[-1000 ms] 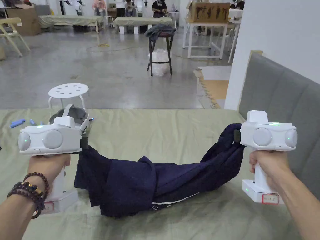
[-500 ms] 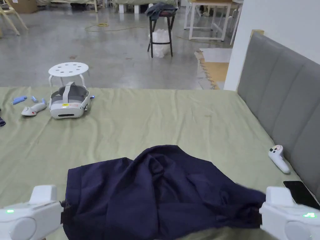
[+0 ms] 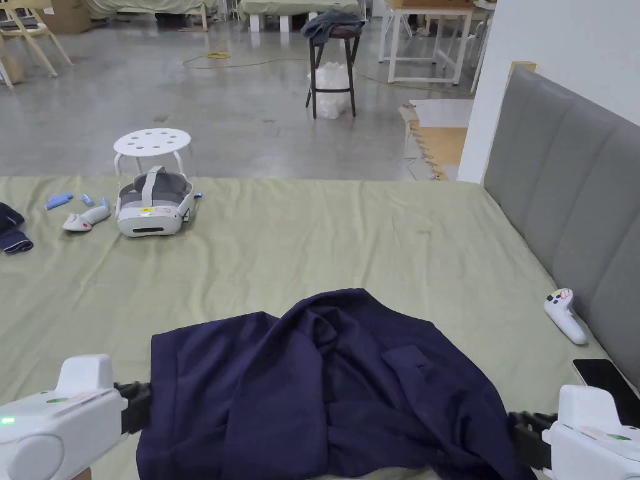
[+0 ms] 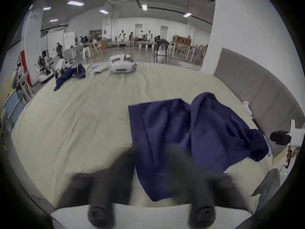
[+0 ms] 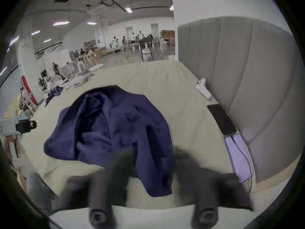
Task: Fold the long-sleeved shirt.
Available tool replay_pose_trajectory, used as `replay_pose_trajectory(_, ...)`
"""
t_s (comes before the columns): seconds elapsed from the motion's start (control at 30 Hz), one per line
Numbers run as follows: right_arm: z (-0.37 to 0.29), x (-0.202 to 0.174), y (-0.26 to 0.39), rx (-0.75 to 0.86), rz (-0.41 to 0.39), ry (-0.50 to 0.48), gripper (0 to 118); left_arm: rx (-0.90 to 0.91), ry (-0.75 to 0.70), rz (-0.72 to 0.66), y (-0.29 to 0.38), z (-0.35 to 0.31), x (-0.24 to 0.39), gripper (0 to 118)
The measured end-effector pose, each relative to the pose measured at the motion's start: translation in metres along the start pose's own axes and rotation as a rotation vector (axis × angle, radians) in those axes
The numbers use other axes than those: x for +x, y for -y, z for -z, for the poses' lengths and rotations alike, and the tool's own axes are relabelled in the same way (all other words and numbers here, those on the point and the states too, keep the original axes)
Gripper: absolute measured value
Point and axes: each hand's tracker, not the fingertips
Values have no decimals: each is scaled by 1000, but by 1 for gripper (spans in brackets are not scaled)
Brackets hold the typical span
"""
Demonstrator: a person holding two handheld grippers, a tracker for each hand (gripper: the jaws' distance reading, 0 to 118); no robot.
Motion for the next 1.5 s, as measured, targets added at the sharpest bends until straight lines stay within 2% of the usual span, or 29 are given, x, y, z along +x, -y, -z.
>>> replay_pose_trajectory(0.03, -1, -2, -1, -7, 8, 3, 1, -13, 14, -7, 4, 28, -20, 3)
replay_pose_trajectory(0.17, -5, -4, -8, 1, 25, -58, 1, -41, 36, -55, -25, 71, -37, 5)
replay_pose_trajectory(0.23, -1, -1, -10, 0, 12, -59, 1, -41, 5, -46, -49, 110, -55, 40)
replay_pose_trajectory(0.27, 0, -1, -11, -3, 0, -56, 1, -56, 2, -40, -61, 130, -62, 50)
replay_pose_trajectory(0.3, 1, -2, -11, -4, -4, -53, 1, -28, -14, -10, -69, 138, -58, 50)
replay_pose_trajectory(0.33, 4, -1, -12, -6, -4, -54, 1, -100, 10, -8, -76, 157, -60, 78)
replay_pose_trajectory(0.37, 7, 1, -10, -12, -3, -62, 1, -121, -1, -3, -81, 173, -63, 99)
replay_pose_trajectory(0.4, 13, 2, -10, -26, 4, -64, 1, -137, -29, 5, -87, 193, -65, 111)
replay_pose_trajectory(0.43, 18, 2, -9, -43, 4, -63, 1, -94, -81, 48, -89, 194, -55, 110)
replay_pose_trajectory(0.6, 36, -12, -7, -106, -48, -44, 1, -308, -162, 135, -87, 257, -46, 105)
replay_pose_trajectory(0.67, 42, -20, -11, -124, -57, -51, 1, -336, -174, 139, -70, 270, -40, 103)
replay_pose_trajectory(0.7, 46, -22, -15, -131, -65, -51, 1, -371, -168, 119, -70, 282, -44, 96)
replay_pose_trajectory(0.73, 51, -24, -21, -135, -82, -53, 1, -404, -183, 86, -66, 285, -42, 83)
replay_pose_trajectory(0.77, 60, -24, -27, -132, -96, -54, 1, -372, -136, 41, -62, 279, -41, 79)
replay_pose_trajectory(0.8, 67, -26, -38, -124, -111, -55, 1, -296, -176, 20, -64, 268, -36, 53)
replay_pose_trajectory(0.83, 73, -28, -52, -112, -130, -62, 1, -325, -134, 20, -72, 272, -43, 18)
replay_pose_trajectory(0.87, 80, -30, -67, -94, -145, -70, 1, -304, -65, 21, -76, 266, -44, 11)
replay_pose_trajectory(0.9, 91, -35, -87, -81, -164, -71, 6, -274, -89, 29, -77, 256, -40, 11)
replay_pose_trajectory(0.93, 102, -40, -107, -67, -191, -85, 24, -249, -91, 20, -79, 246, -39, 11)
replay_pose_trajectory(1.0, 130, -53, -148, -86, -235, -120, 84, -219, -62, 18, -82, 229, -40, 11)
replay_pose_trajectory(1.03, 141, -67, -170, -119, -272, -144, 99, -210, -56, 16, -81, 220, -39, 11)
replay_pose_trajectory(1.07, 162, -77, -189, -135, -294, -176, 103, -198, -41, 15, -80, 212, -39, 11)
replay_pose_trajectory(1.13, 211, -92, -216, -214, -332, -221, 101, -174, -26, 1, -75, 200, -39, 11)
replay_pose_trajectory(1.23, 291, -113, -235, -324, -377, -169, 98, -148, -5, 3, -65, 185, -35, 11)
replay_pose_trajectory(1.33, 345, -136, -231, -425, -470, -158, 95, -134, 15, -18, -58, 176, -33, 11)
replay_pose_trajectory(1.4, 375, -148, -219, -463, -500, -172, 92, -136, 33, -22, -53, 179, -37, 11)
replay_pose_trajectory(1.43, 384, -153, -216, -466, -509, -171, 85, -138, 37, -31, -52, 179, -38, 11)
replay_pose_trajectory(1.47, 390, -158, -210, -462, -516, -156, 71, -141, 41, -43, -50, 179, -39, 11)
replay_pose_trajectory(1.5, 394, -162, -202, -471, -527, -155, 35, -144, 49, -53, -47, 180, -41, 11)
